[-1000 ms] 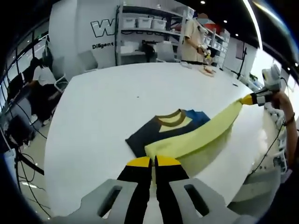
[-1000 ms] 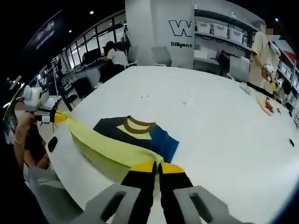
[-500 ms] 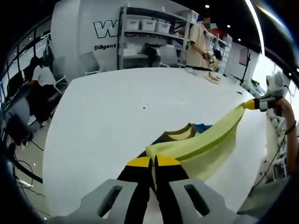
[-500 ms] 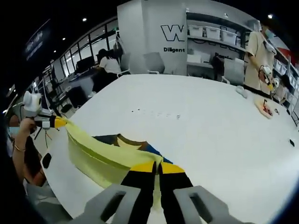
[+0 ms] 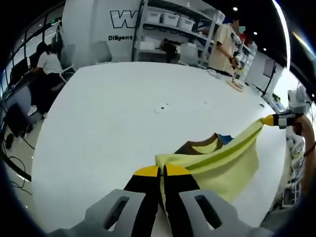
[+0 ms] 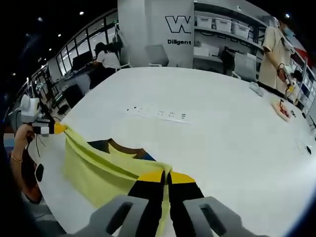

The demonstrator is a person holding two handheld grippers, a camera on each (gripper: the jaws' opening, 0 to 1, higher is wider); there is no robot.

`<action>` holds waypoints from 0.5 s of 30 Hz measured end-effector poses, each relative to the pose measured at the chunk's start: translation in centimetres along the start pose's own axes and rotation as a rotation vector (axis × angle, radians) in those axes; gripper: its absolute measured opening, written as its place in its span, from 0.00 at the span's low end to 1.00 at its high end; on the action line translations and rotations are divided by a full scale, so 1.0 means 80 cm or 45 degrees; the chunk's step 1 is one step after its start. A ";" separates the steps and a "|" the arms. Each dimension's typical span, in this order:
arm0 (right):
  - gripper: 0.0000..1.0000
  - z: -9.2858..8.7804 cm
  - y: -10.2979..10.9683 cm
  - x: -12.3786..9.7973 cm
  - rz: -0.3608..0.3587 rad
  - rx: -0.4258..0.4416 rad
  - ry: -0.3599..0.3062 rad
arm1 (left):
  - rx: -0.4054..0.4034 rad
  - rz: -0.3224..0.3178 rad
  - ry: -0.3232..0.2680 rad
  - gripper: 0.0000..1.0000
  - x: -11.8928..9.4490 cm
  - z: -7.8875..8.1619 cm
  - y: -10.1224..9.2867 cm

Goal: Fold the garment on the visible template until the final outline fits inside the template.

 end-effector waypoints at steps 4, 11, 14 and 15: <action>0.00 0.003 -0.004 0.020 -0.002 -0.007 0.004 | -0.033 0.029 -0.001 0.02 0.016 -0.005 0.007; 0.00 -0.012 -0.020 0.050 0.000 0.048 0.062 | -0.205 0.034 -0.009 0.02 0.045 -0.023 0.012; 0.00 -0.017 -0.024 0.064 0.011 0.061 0.072 | -0.280 0.044 -0.014 0.02 0.054 -0.030 0.016; 0.00 -0.018 -0.024 0.066 0.013 0.065 0.073 | -0.295 0.047 -0.014 0.02 0.055 -0.031 0.016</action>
Point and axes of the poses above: the point that each gripper's makers call its tool centre point, and the gripper's own axes: x roughly forward along the fingers, y roughly to its left, z roughly out of its top, the point moved 2 cm from there along -x, roughly backward along the fingers, and after that the axes turned 11 degrees about x, right-handed, at the moved point
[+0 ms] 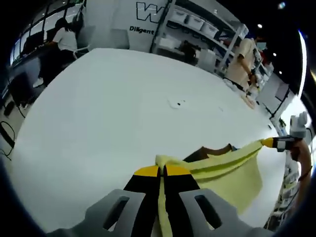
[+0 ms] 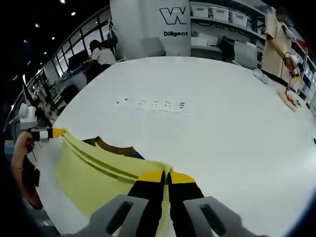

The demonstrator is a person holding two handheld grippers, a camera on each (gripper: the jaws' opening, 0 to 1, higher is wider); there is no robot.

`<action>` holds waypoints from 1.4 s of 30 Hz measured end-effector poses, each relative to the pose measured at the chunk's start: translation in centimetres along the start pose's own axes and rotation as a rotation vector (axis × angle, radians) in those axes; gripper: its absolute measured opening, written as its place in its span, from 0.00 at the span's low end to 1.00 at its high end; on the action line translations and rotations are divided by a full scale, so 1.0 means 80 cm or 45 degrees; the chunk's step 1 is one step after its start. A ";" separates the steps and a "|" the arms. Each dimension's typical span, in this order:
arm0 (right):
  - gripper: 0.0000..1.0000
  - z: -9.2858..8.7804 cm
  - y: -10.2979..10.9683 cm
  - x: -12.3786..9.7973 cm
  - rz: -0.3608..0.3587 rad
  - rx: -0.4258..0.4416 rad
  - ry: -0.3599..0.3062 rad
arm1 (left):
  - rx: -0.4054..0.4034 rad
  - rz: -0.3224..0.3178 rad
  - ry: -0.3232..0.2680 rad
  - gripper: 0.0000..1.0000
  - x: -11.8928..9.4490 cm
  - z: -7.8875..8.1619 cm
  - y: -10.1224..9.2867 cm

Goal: Fold the garment on the visible template until the final outline fits inside the template.

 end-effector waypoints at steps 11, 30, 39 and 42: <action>0.00 -0.018 -0.010 0.036 0.030 0.009 -0.014 | 0.007 -0.005 0.016 0.02 0.024 -0.017 0.004; 0.13 -0.023 -0.010 0.047 0.006 -0.129 -0.091 | 0.366 -0.021 -0.053 0.06 0.030 -0.012 0.005; 0.37 -0.043 0.003 0.040 0.080 -0.264 -0.072 | 0.753 -0.108 -0.084 0.43 0.015 -0.008 0.003; 0.40 -0.042 0.003 0.040 0.090 -0.314 -0.099 | 0.890 -0.096 -0.054 0.48 0.015 -0.012 0.008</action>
Point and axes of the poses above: the point that each gripper's makers call its tool centre point, and the gripper's own axes: x roughly forward along the fingers, y roughly to its left, z roughly out of its top, the point moved 2 cm from there along -x, roughly backward along the fingers, and after that the axes turned 11 degrees about x, right-handed, at the moved point
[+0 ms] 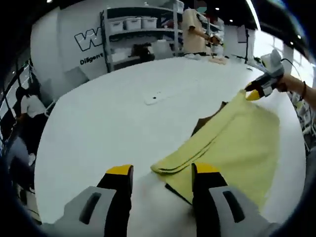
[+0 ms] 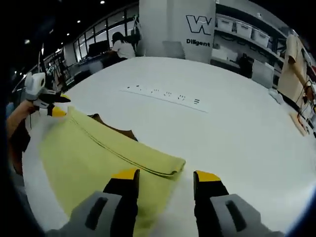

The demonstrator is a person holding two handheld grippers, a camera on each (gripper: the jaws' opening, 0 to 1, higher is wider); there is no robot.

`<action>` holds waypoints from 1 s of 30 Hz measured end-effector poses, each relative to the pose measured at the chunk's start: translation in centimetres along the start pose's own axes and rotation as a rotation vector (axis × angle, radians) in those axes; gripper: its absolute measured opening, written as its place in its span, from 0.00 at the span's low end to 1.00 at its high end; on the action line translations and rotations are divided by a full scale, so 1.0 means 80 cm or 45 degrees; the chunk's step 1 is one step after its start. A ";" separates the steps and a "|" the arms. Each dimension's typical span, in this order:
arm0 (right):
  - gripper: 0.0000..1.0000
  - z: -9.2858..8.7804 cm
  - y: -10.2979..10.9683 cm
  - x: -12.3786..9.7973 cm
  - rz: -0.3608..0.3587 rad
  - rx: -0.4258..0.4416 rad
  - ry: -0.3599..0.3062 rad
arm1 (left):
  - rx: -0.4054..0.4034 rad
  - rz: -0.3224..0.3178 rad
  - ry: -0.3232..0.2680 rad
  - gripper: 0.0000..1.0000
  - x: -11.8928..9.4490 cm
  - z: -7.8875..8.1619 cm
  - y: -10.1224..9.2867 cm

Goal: Fold the garment on the visible template until the final outline fits inside the template.

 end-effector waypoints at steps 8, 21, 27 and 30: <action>0.39 -0.002 -0.008 0.013 -0.019 -0.087 -0.021 | -0.004 0.051 0.058 0.47 0.017 -0.015 0.008; 0.24 0.030 -0.035 0.036 -0.055 0.186 -0.108 | -0.344 0.190 0.022 0.45 0.036 -0.010 0.038; 0.25 0.031 -0.041 0.034 -0.065 0.258 -0.115 | -0.456 0.261 0.052 0.38 0.027 -0.017 0.049; 0.26 0.026 -0.038 0.029 -0.044 0.302 -0.103 | -0.472 0.250 0.056 0.42 0.023 -0.017 0.047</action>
Point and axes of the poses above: the point that each gripper's makers call its tool centre point, and the gripper's own axes: x roughly forward along the fingers, y roughly to its left, z roughly out of its top, the point moved 2 cm from there along -x, roughly backward along the fingers, and after that the axes turned 11 degrees about x, right-handed, at the moved point
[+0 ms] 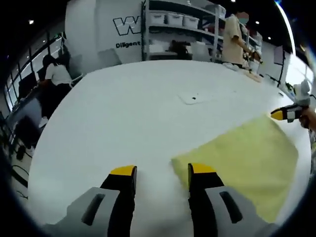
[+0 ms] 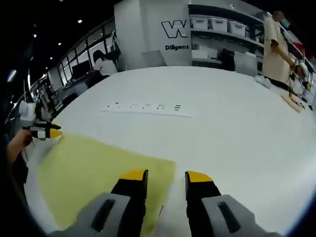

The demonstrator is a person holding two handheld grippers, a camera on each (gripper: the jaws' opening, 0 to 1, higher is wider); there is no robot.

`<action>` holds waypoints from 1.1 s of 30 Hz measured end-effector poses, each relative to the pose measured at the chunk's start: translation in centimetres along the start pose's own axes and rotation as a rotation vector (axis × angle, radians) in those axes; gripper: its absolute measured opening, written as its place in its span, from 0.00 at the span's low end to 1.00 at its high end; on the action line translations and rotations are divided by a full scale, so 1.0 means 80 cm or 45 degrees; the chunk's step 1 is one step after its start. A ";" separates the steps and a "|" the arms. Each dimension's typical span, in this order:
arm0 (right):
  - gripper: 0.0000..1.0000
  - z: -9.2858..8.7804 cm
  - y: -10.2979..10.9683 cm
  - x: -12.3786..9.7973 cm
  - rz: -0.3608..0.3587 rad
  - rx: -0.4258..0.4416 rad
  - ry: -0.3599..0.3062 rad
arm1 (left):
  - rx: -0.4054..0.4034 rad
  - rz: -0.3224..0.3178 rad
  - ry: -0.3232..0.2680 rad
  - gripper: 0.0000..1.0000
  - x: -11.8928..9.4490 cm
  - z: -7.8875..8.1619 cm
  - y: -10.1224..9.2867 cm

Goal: Fold the garment on the visible template until the final outline fits inside the template.

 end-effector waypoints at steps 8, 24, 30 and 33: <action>0.31 -0.002 0.015 -0.025 0.065 0.065 -0.023 | -0.022 -0.055 -0.047 0.47 -0.023 0.013 -0.015; 0.40 -0.051 0.053 -0.089 0.201 0.060 0.020 | 0.027 -0.168 -0.108 0.59 -0.092 0.003 -0.057; 0.40 -0.075 0.066 -0.107 0.224 0.040 0.041 | 0.042 -0.205 -0.114 0.58 -0.110 -0.014 -0.070; 0.40 -0.084 0.071 -0.119 0.225 0.030 0.036 | 0.048 -0.223 -0.105 0.57 -0.118 -0.025 -0.078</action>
Point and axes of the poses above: the point that each gripper's makers call its tool centre point, and the gripper's own axes: x roughly forward along the fingers, y roughly to its left, z roughly out of its top, the point moved 2 cm from there along -x, roughly backward along the fingers, and after that the axes turned 11 degrees about x, right-handed, at the moved point
